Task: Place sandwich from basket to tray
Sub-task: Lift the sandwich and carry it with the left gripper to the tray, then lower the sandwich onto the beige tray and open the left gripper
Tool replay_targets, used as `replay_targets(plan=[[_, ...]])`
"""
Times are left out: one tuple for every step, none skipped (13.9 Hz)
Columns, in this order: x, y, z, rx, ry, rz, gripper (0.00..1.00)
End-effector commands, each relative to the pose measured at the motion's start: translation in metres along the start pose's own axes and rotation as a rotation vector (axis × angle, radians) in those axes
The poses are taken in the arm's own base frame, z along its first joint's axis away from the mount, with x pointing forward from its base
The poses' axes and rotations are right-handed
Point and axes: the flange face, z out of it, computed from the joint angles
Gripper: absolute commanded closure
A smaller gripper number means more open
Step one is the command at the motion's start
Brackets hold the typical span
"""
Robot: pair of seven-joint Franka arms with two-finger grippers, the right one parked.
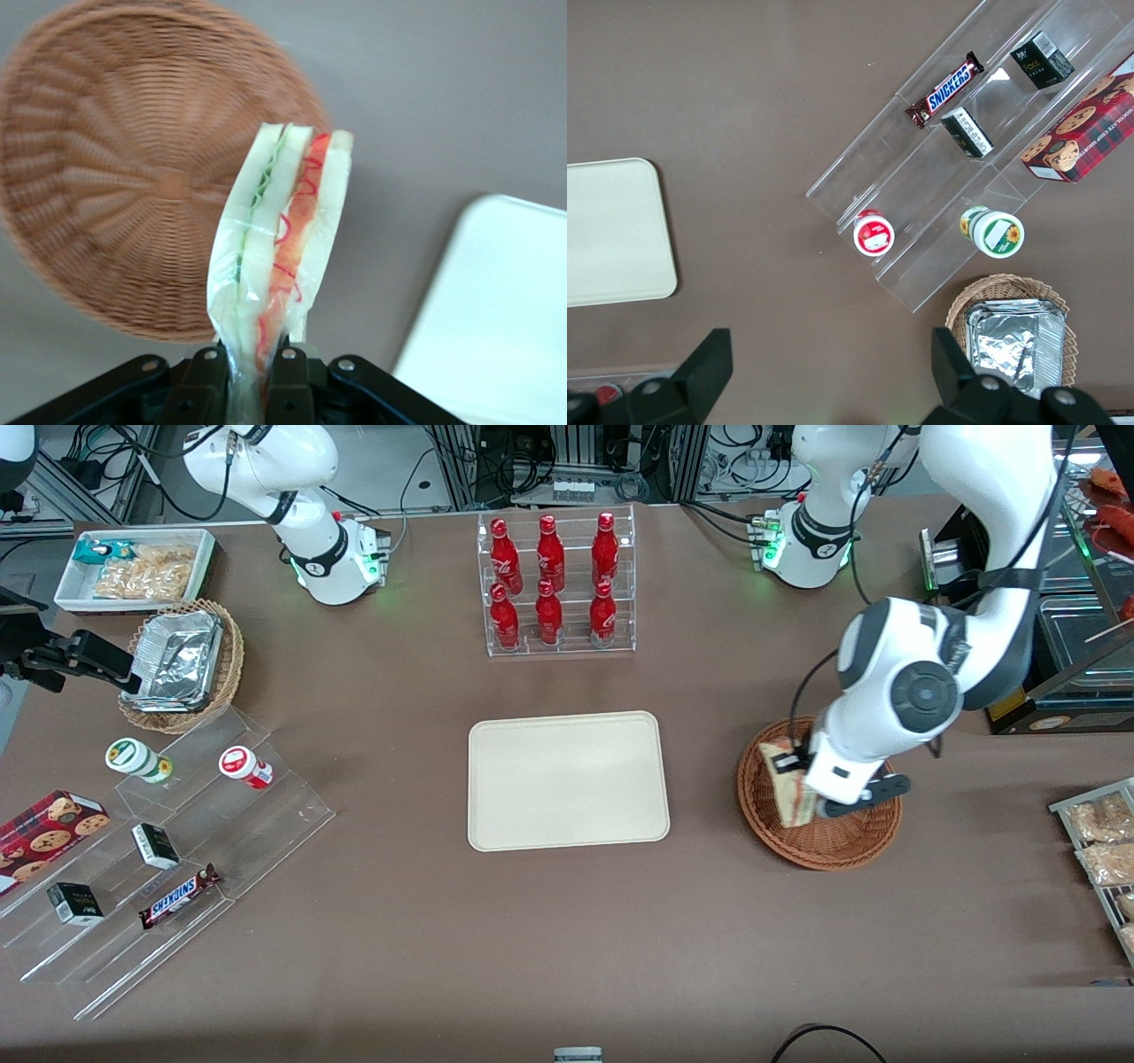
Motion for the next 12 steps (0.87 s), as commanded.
replay_targets(plan=[[-0.008, 0.070, 0.009, 0.001, 0.000, 0.059, 0.96], [-0.010, 0.092, 0.016, 0.007, 0.008, 0.052, 0.96], [-0.014, 0.112, 0.023, 0.006, 0.008, 0.054, 0.96], [-0.021, 0.134, 0.032, -0.001, -0.002, 0.069, 0.96], [-0.032, 0.157, 0.042, -0.003, -0.010, 0.084, 0.96], [-0.040, 0.176, 0.045, -0.013, -0.009, 0.081, 0.96], [-0.048, 0.196, 0.049, -0.024, -0.011, 0.069, 0.97], [-0.058, 0.214, 0.056, -0.027, -0.014, 0.066, 0.97], [-0.065, 0.230, 0.061, -0.023, -0.002, 0.070, 0.97], [-0.071, 0.242, 0.070, -0.012, 0.009, 0.057, 0.97], [-0.080, 0.255, 0.076, 0.000, 0.025, 0.053, 0.97], [-0.091, 0.267, 0.082, 0.005, 0.035, 0.053, 0.97]])
